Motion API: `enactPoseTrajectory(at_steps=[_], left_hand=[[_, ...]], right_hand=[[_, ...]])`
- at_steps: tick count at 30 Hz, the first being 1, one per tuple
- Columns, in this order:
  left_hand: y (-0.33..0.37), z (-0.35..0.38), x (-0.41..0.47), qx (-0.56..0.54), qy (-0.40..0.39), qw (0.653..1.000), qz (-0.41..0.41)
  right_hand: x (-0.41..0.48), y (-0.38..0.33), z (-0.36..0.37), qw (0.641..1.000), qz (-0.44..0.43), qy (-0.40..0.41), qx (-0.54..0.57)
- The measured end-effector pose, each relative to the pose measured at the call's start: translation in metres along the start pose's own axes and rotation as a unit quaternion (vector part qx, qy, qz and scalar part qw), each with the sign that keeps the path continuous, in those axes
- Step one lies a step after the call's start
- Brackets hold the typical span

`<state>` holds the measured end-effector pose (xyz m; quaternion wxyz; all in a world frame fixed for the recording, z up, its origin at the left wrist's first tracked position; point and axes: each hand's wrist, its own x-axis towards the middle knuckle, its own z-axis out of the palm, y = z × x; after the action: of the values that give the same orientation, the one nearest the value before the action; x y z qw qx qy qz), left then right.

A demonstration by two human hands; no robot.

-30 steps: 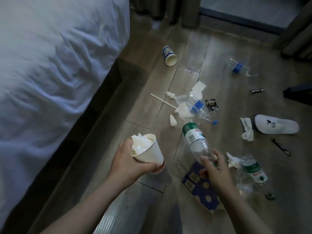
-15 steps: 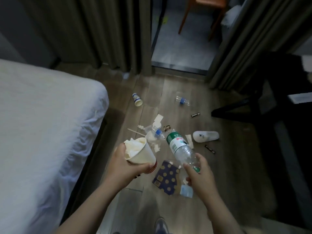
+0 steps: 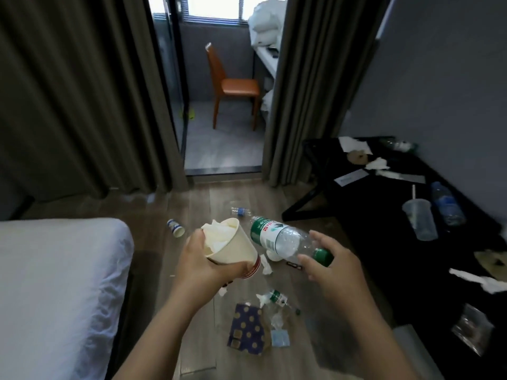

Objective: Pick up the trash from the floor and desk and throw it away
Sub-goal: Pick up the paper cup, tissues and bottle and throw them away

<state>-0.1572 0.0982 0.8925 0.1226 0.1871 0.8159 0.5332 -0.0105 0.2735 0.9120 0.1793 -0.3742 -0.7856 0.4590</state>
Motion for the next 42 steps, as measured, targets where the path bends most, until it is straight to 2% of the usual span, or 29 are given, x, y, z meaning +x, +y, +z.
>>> enactPoseTrajectory(at_steps=[6, 9, 14, 18, 25, 29, 32, 38, 42], left_hand=[[0.025, -0.018, -0.027, -0.005, -0.074, 0.994, 0.079], [0.034, -0.01, -0.05, -0.012, -0.139, 0.983, 0.118], [0.063, 0.031, -0.097, -0.048, -0.267, 0.949, 0.158], [0.092, 0.07, -0.152, -0.057, -0.346, 0.912, 0.211], [0.145, 0.123, -0.28, -0.072, -0.458, 0.838, 0.289], [0.165, 0.155, -0.397, -0.093, -0.531, 0.777, 0.326], [0.167, 0.174, -0.494, -0.101, -0.585, 0.738, 0.321], [0.175, 0.195, -0.674, -0.108, -0.655, 0.643, 0.383], [0.182, 0.203, -0.781, -0.115, -0.712, 0.563, 0.404]], right_hand=[[-0.085, -0.019, -0.02, 0.995, 0.012, 0.1, -0.001], [-0.129, -0.014, -0.038, 0.989, 0.035, 0.142, -0.021], [-0.215, 0.003, -0.084, 0.967, 0.097, 0.235, -0.035], [-0.294, 0.015, -0.125, 0.932, 0.133, 0.332, -0.061], [-0.444, 0.043, -0.181, 0.855, 0.21, 0.464, -0.098], [-0.556, 0.064, -0.205, 0.802, 0.261, 0.526, -0.108], [-0.645, 0.078, -0.221, 0.766, 0.292, 0.562, -0.116], [-0.816, 0.095, -0.234, 0.673, 0.349, 0.642, -0.112], [-0.907, 0.111, -0.229, 0.586, 0.395, 0.701, -0.1]])
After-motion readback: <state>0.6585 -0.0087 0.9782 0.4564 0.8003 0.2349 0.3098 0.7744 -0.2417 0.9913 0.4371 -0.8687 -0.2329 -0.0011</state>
